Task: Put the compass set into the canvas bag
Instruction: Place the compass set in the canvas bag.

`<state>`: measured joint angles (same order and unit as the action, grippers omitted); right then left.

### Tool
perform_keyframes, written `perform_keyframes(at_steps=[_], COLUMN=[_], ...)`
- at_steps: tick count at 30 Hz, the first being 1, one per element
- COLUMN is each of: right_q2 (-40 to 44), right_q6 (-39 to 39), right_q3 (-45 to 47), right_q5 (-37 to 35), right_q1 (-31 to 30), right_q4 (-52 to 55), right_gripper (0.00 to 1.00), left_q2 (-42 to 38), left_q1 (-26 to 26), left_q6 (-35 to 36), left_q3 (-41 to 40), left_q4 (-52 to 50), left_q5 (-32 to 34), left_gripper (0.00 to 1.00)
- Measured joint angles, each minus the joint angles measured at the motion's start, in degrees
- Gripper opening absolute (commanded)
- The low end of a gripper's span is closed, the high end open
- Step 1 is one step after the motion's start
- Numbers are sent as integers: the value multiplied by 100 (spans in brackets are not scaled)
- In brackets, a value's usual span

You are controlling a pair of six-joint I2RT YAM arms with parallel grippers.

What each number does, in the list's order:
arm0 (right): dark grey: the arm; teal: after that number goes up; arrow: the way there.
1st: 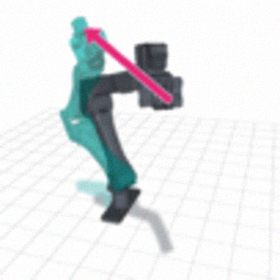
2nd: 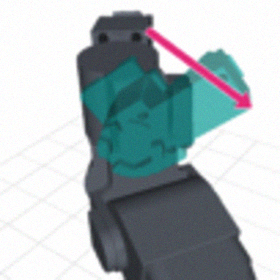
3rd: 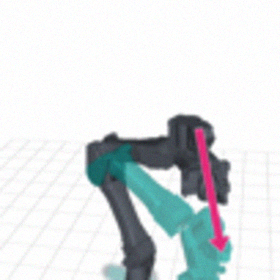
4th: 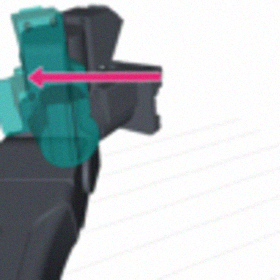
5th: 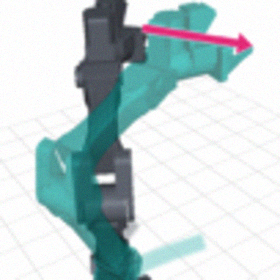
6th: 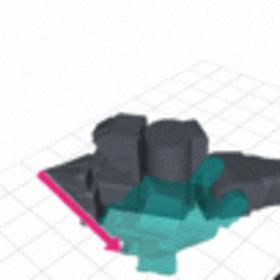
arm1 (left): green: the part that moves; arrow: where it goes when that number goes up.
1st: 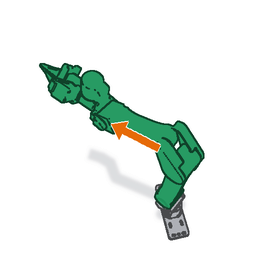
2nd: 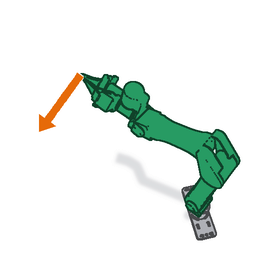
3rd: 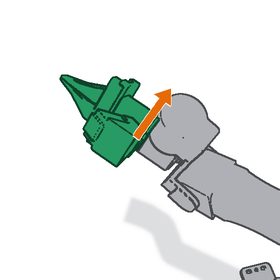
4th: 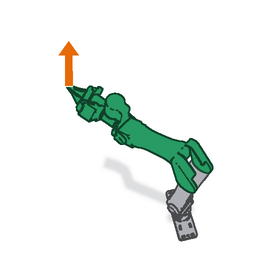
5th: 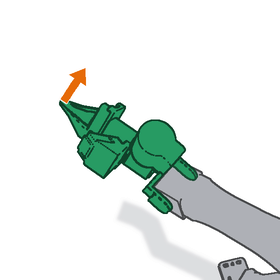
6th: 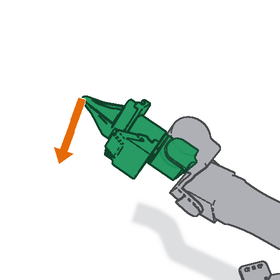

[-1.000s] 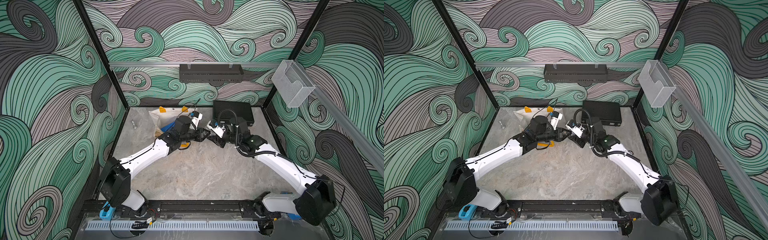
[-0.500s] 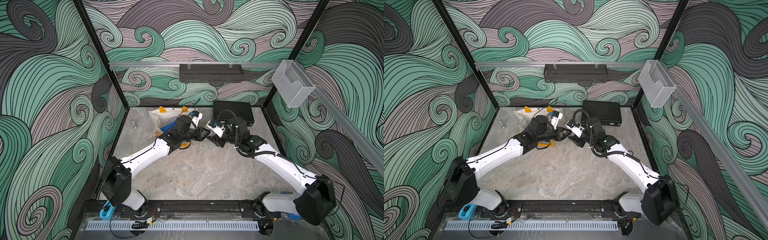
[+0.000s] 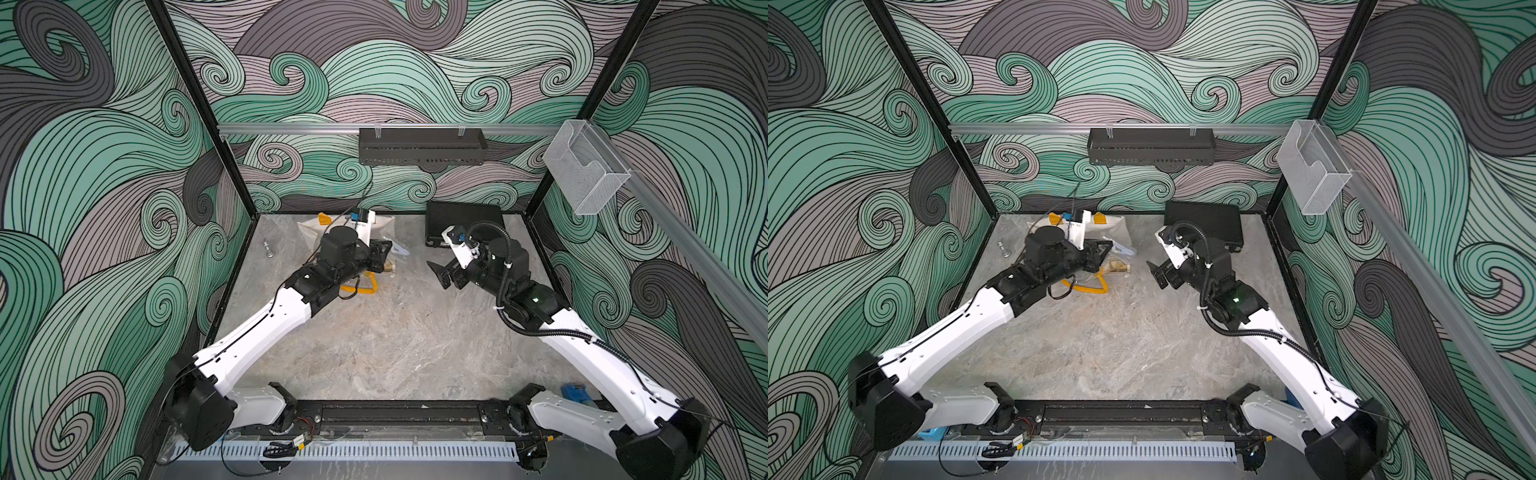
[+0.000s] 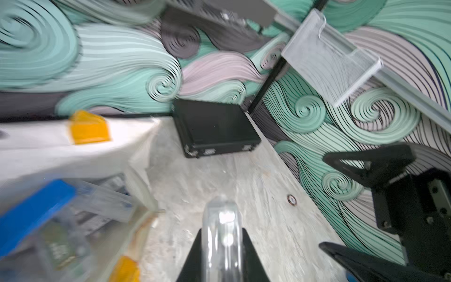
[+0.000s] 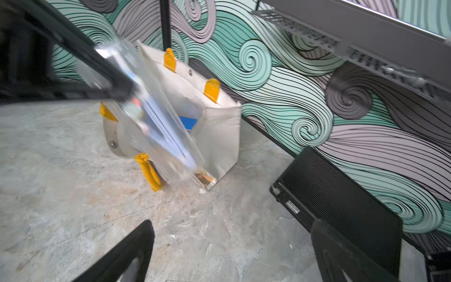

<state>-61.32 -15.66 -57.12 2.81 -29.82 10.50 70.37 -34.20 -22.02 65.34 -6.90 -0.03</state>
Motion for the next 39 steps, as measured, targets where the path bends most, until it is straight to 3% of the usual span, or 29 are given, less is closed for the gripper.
perform_keyframes(at_steps=[5,10,23,27,32,35,39], right_q2=[-66,-258,-271,-271,-271,-273,-350], right_q6=[291,503,957,1025,1106,1169,1274], right_q3=[282,629,1554,1692,1779,1818,1858], right_q5=[-393,-592,-975,-986,-988,-973,-946], right_q1=[140,160,612,704,951,1137,1381], right_q4=[168,273,-87,-168,-273,-354,-417], right_gripper=[100,100,100,100,100,100,100], left_q2=[-461,31,2203,2430,2479,2459,2227], left_q1=[507,706,802,876,1003,1060,1093], left_q6=[393,605,575,514,435,417,496], left_q3=[37,52,341,586,699,699,697], left_q4=[-428,-708,-308,-195,-195,-256,-525], left_q5=[1191,1888,1550,1364,1257,1239,1305], left_gripper=[7,7,11,27,82,93,99])
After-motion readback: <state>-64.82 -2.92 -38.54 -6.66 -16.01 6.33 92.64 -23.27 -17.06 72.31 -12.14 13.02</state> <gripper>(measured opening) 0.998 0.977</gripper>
